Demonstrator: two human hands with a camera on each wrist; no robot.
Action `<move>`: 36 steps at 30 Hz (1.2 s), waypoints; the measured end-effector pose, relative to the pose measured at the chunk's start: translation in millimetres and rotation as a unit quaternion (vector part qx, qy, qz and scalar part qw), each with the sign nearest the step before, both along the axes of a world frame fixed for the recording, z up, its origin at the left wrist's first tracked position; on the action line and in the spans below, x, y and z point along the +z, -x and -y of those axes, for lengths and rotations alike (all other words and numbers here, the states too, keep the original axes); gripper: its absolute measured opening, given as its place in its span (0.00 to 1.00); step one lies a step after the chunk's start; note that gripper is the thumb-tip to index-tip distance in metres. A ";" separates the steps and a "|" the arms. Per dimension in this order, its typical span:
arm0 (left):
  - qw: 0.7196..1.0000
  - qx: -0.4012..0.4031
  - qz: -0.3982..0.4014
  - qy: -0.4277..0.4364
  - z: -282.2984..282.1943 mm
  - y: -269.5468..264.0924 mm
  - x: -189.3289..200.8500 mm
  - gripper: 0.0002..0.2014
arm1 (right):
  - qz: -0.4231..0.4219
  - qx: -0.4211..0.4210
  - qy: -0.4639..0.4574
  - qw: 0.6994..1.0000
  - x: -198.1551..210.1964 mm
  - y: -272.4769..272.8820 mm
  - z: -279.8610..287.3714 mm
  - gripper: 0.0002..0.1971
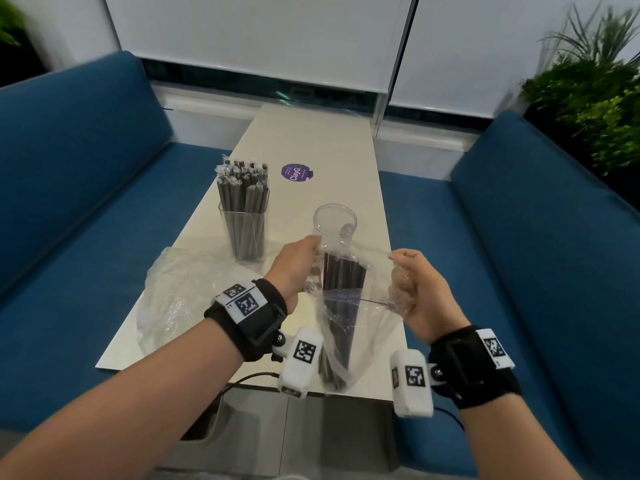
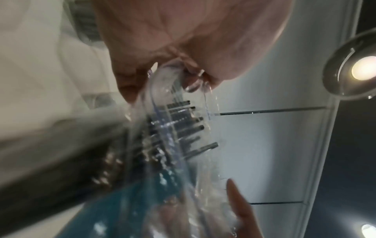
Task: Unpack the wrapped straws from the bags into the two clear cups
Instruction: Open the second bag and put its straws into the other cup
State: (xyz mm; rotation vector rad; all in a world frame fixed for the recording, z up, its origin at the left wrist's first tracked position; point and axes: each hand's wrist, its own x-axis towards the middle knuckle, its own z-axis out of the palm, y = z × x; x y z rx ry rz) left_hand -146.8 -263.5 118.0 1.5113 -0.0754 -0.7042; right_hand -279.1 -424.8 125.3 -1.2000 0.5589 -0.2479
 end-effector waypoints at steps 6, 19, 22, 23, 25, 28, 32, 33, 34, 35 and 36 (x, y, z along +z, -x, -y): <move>0.998 0.022 -0.015 0.056 2.7 -5.0 0.5 0.13 | -0.055 -0.003 0.430 0.901 -7.9 -8.0 0.8 0.18; 0.999 0.008 0.045 0.029 2.3 -3.3 -24.6 0.13 | -0.097 -0.084 0.395 0.910 -37.9 -46.4 -2.2 0.14; 0.986 -0.005 0.162 0.036 -12.6 -4.3 -31.3 0.16 | -0.089 -0.086 0.373 0.920 -45.0 -47.2 1.3 0.10; 0.980 -0.023 0.197 0.030 -17.5 -4.3 -31.7 0.15 | -0.081 -0.093 0.365 0.923 -47.3 -46.4 2.7 0.09; 0.972 -0.056 0.227 0.010 -23.3 -4.4 -31.9 0.18 | -0.055 -0.105 0.342 0.932 -48.7 -45.0 3.2 0.07; 0.982 -0.047 0.180 0.027 -28.9 -5.3 -25.3 0.19 | -0.017 -0.123 0.308 0.943 -41.5 -43.9 -1.5 0.07; 0.946 -0.235 0.224 -0.026 -38.4 -3.0 -17.9 0.46 | 0.032 -0.140 0.262 0.954 -35.5 -48.9 -3.2 0.06; 0.931 -0.269 0.238 -0.063 -37.6 -0.7 -20.6 0.56 | 0.031 -0.137 0.255 0.957 -37.9 -50.3 -2.4 0.04; 0.924 -0.271 0.251 -0.094 -35.0 2.3 -23.4 0.63 | 0.027 -0.130 0.247 0.960 -42.0 -50.9 -2.5 0.03; 0.925 -0.251 0.263 -0.113 -30.4 5.0 -28.7 0.66 | 0.023 -0.119 0.242 0.963 -47.0 -50.8 -3.8 0.05; 0.929 -0.225 0.270 -0.115 -25.1 5.8 -36.5 0.66 | 0.020 -0.101 0.235 0.967 -50.5 -49.9 -6.9 0.07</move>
